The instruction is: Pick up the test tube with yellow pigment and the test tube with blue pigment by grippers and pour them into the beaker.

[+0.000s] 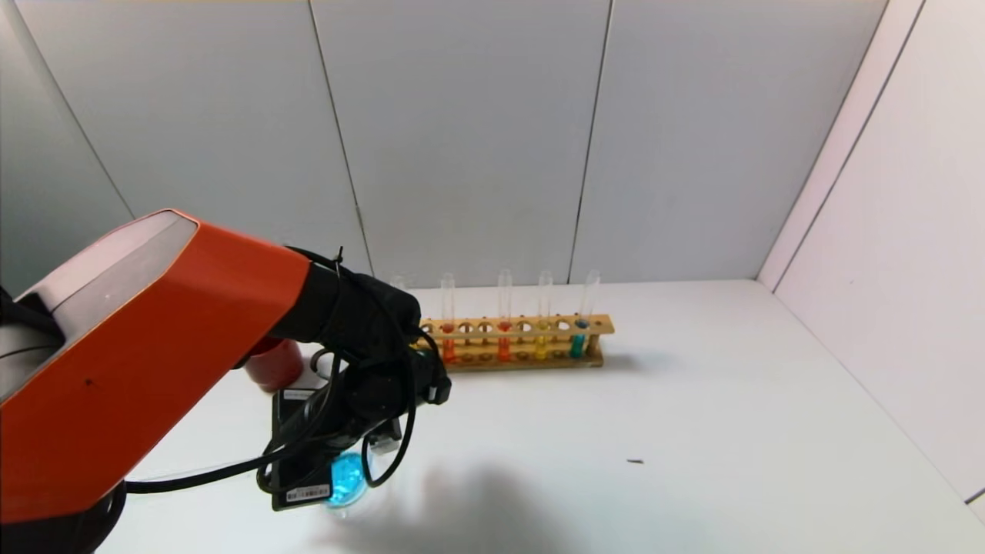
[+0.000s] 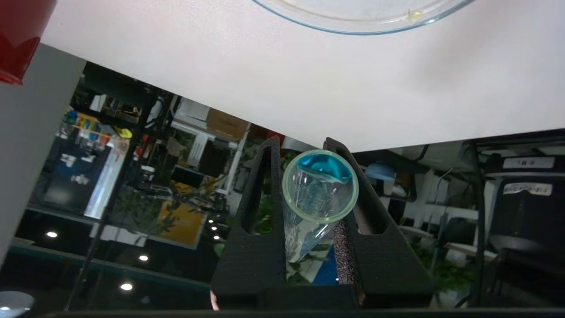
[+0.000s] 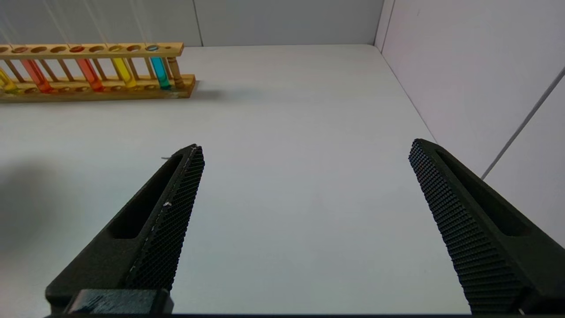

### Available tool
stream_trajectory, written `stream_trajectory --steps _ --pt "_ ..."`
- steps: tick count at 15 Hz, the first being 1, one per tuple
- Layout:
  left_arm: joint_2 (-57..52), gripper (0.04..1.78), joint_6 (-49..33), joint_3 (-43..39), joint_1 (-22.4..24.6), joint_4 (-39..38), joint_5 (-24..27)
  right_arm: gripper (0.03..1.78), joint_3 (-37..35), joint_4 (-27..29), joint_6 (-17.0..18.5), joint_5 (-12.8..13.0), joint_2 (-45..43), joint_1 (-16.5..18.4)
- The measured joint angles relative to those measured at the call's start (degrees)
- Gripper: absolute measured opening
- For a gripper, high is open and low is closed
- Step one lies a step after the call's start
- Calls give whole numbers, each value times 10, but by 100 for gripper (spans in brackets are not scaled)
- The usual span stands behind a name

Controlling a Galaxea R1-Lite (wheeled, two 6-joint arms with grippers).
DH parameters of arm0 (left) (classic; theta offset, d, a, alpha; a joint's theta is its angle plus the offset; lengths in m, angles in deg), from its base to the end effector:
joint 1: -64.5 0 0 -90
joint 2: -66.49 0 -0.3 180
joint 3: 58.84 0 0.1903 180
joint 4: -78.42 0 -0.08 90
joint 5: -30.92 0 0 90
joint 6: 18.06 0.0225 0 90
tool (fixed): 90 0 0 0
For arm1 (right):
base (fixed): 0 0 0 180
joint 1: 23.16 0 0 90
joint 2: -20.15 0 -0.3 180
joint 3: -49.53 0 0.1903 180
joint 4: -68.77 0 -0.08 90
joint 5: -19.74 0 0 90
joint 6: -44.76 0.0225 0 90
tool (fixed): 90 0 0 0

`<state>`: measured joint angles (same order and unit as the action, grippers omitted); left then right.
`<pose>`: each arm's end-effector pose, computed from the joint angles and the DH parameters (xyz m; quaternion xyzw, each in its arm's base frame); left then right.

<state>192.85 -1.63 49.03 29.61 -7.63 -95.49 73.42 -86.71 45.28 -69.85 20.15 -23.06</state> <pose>0.2708 -0.1726 0.0906 0.5589 0.6695 -0.0892 0.4810 -0.0235 -0.0001 0.0759 0.0045 0.0055 -0.0045 1.0000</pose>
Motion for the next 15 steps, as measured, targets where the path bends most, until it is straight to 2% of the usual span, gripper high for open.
stream_trajectory --steps 2,4,9,15 --pt "-9 34 -60 6 -1 1 8 170 0 0 0 0 0 0" --pt "-32 34 -86 11 -1 -2 27 170 0 0 0 0 0 0" --pt "-97 34 -190 25 9 -28 30 170 0 0 0 0 0 0" --pt "-186 34 -202 24 69 -97 40 170 0 0 0 0 0 0"
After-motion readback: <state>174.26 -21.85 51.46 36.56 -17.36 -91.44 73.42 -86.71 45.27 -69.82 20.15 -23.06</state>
